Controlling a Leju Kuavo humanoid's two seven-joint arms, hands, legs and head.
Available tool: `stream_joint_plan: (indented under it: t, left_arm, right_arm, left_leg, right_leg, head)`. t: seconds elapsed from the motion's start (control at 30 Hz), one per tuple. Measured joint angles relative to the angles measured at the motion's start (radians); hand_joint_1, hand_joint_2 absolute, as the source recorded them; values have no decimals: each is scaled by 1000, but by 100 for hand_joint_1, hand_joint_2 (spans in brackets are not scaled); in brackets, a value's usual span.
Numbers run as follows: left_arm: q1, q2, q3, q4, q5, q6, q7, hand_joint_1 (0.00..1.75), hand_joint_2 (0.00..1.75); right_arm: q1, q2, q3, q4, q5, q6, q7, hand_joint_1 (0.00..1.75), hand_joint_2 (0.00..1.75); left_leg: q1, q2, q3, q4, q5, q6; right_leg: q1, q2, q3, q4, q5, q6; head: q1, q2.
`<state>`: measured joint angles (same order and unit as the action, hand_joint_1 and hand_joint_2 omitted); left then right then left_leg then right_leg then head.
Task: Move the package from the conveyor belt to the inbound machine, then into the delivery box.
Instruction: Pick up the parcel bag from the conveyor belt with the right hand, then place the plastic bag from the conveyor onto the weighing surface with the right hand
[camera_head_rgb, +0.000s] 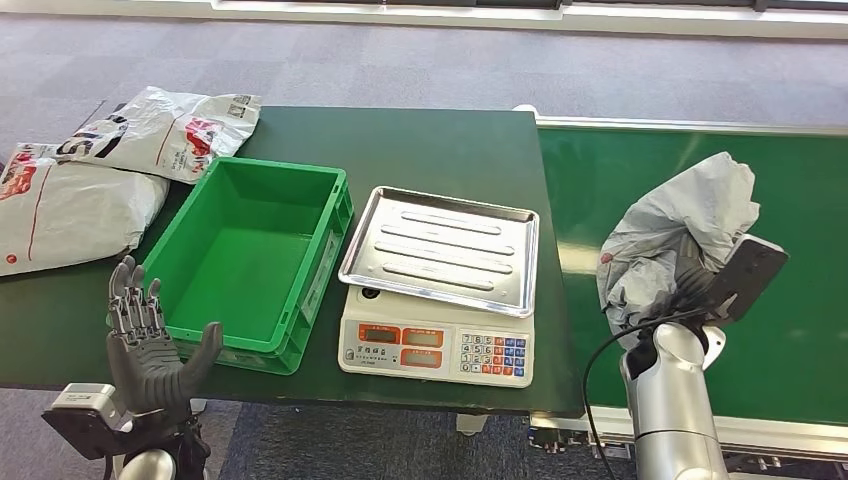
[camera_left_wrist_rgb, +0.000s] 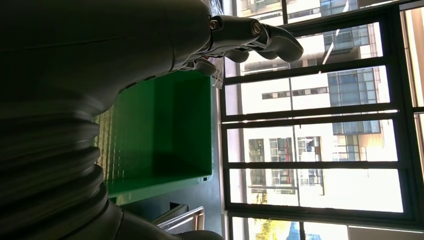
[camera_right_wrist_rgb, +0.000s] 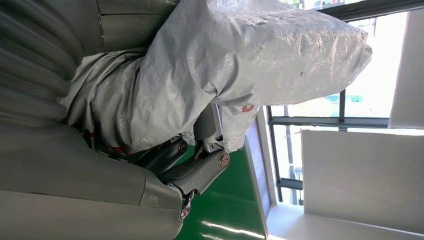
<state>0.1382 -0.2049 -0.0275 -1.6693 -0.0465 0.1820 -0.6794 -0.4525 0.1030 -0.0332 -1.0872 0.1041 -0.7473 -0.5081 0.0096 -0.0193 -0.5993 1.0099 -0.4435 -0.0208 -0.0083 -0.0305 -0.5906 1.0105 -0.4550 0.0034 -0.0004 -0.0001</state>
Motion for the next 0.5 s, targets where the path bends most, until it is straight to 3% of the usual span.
stream_joint_plan:
  t: [0.23, 0.33, 0.43, 0.5]
  left_arm:
    - [0, 0, 0, 0, 0, 1, 0, 0, 175]
    - [-6, -2, 8, 0, 19, 53, 28, 0, 175]
    - [-38, -5, 35, 0, 44, 103, 81, 0, 175]
    - [-62, -5, 46, 0, 46, 105, 97, 0, 175]
  right_arm:
    - [0, 0, 0, 0, 1, 0, 2, 175, 175]
    - [-45, 26, 34, 16, 15, -38, 90, 175, 175]
    - [-228, 135, 202, 128, -111, -236, 229, 175, 175]
    - [-344, 195, 356, 209, -233, -251, 249, 175, 175]
  left_leg:
    - [0, 0, -1, 0, 0, 0]
    - [0, 0, -11, -1, 0, 0]
    - [-2, 15, -14, -1, 2, -4]
    - [0, 18, -12, -1, 6, -7]
  right_leg:
    - [0, 0, 0, 0, 0, 0]
    - [0, 0, 0, 3, 1, -1]
    - [-2, 13, -14, 7, 6, -7]
    - [-2, 16, -21, 8, 9, -9]
  head:
    - [0, 0]
    - [2, 0]
    - [2, 0]
    - [1, 0]
